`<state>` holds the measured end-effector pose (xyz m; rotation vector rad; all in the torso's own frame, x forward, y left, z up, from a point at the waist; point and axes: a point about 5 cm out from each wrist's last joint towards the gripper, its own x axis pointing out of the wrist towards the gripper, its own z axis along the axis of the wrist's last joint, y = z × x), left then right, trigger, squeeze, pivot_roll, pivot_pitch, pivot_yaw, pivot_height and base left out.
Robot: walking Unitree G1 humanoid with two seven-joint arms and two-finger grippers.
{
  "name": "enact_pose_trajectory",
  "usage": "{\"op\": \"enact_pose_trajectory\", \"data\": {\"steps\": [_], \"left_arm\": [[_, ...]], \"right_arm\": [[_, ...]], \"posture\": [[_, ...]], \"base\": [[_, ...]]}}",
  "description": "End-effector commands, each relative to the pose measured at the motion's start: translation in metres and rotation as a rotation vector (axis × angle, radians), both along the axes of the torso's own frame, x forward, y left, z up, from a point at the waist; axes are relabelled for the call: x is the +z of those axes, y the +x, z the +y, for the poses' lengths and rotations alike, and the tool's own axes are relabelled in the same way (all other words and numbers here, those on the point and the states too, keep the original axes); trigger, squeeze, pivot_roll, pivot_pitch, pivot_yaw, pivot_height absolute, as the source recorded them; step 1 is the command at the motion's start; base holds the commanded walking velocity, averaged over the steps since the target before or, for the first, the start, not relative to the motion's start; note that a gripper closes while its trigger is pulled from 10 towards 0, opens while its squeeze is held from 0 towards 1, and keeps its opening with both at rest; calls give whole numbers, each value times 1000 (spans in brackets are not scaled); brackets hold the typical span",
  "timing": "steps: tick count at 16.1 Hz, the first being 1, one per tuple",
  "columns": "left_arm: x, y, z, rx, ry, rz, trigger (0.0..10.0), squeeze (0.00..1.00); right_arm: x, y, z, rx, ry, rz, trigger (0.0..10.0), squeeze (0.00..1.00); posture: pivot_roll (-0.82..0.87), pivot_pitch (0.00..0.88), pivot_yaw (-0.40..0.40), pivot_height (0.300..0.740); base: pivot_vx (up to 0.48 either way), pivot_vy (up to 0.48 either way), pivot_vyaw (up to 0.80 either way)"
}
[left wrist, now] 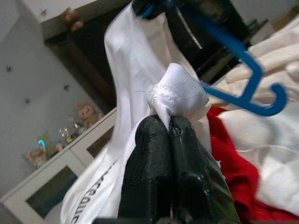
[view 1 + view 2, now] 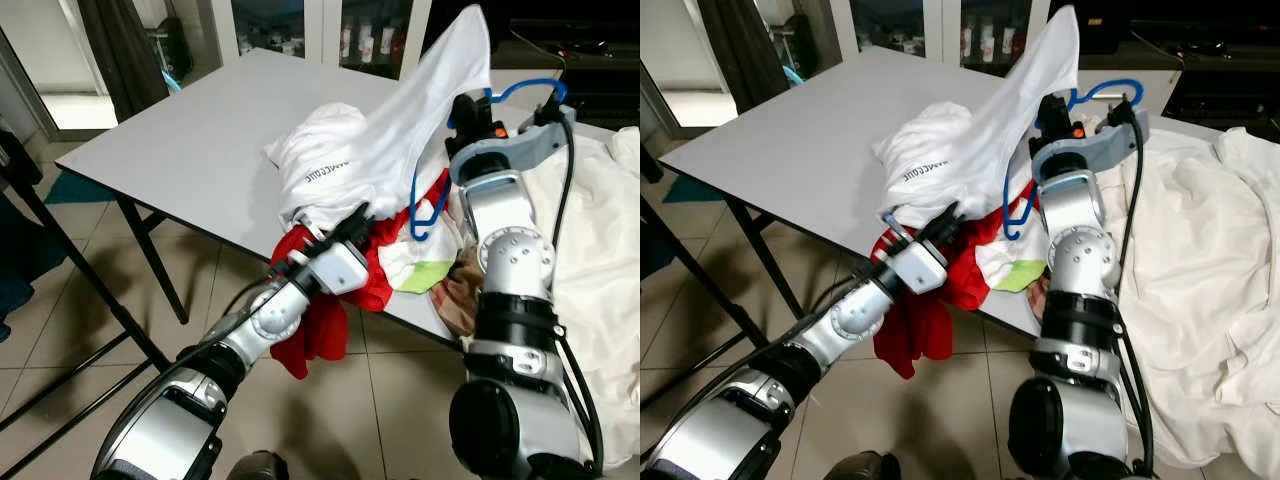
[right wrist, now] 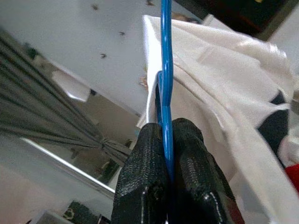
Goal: Hang hanger
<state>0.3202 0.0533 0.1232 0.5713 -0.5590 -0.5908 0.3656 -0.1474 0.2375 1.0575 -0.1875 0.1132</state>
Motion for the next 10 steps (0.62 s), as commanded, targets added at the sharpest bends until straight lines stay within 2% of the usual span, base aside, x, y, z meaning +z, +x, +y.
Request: {"op": "enact_pose_trajectory", "data": {"steps": [1, 2, 3, 4, 6, 8, 10], "left_arm": [[0, 2, 4, 17, -17, 25, 7608, 0], [1, 4, 7, 26, -17, 21, 7412, 0], [2, 5, 8, 32, -21, 23, 8078, 0], [3, 7, 9, 42, -44, 36, 10000, 0], [5, 12, 14, 56, -190, 165, 10000, 0], [3, 16, 25, 99, -324, 262, 10000, 0], [-3, 18, 40, 148, -381, 328, 10000, 0]], "right_arm": [[6, -3, 5, 26, -17, -38, 10000, 0], [4, -4, 5, 22, -12, -35, 10000, 0], [4, -4, 6, 21, -12, -37, 10000, 0], [4, -5, 7, 23, -27, -52, 10000, 0], [-1, -9, 13, 61, -198, -90, 10000, 0], [-16, -14, 13, 67, -292, -76, 10000, 0], [-31, -17, 9, 58, -334, -46, 10000, 0]], "posture": [[103, 0, 7, 740], [103, 0, 9, 740], [103, 0, 11, 740], [103, 0, 14, 740], [104, 0, 16, 740], [104, 0, 16, 740], [111, 0, 14, 740]], "base": [[0, 0, 0], [0, 0, 0], [0, 0, 0], [0, 0, 0], [0, 0, 0], [0, 0, 0], [0, 0, 0]]}}
